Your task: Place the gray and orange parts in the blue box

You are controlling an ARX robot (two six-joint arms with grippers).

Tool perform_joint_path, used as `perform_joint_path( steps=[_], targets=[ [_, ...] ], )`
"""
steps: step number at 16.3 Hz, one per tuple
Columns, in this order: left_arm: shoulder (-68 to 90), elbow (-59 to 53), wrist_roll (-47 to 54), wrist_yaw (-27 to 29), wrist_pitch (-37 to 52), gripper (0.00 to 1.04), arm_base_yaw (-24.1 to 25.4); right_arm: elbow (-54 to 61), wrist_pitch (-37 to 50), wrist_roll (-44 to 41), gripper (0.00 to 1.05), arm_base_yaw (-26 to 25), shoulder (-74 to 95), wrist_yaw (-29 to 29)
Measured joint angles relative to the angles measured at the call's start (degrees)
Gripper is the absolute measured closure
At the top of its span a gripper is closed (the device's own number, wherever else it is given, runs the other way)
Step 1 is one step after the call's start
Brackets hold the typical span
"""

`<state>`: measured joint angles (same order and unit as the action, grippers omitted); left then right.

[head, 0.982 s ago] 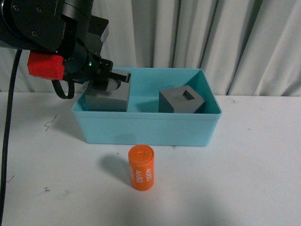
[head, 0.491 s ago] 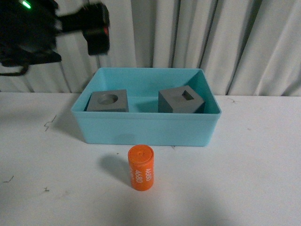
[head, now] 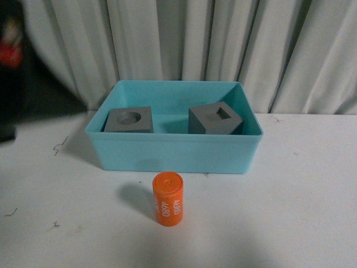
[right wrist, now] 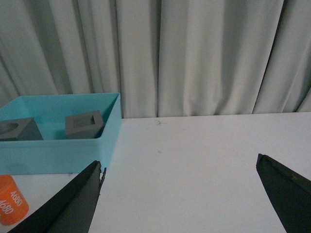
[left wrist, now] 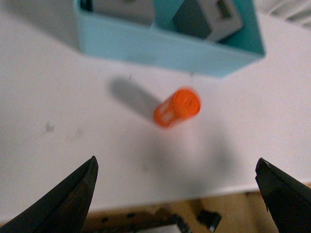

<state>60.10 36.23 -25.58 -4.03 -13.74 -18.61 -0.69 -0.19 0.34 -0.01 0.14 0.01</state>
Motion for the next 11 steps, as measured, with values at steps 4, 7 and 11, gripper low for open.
perform_joint_path(
  steps=[4, 7, 11],
  targets=[
    [-21.00, -12.87, -6.34, 7.80, -8.46, 0.07, -6.80, 0.00, 0.00, 0.00, 0.06, 0.00, 0.00, 0.00],
    [-31.32, -30.01, 12.24, 25.97, 28.44, 0.37, -5.09, 0.00, -0.04, 0.00, 0.06, 0.00, 0.00, 0.13],
    [-39.76, -32.24, 23.87, 18.14, 29.79, 0.86, 4.70, 0.00, 0.00, 0.00, 0.06, 0.00, 0.00, -0.02]
  ],
)
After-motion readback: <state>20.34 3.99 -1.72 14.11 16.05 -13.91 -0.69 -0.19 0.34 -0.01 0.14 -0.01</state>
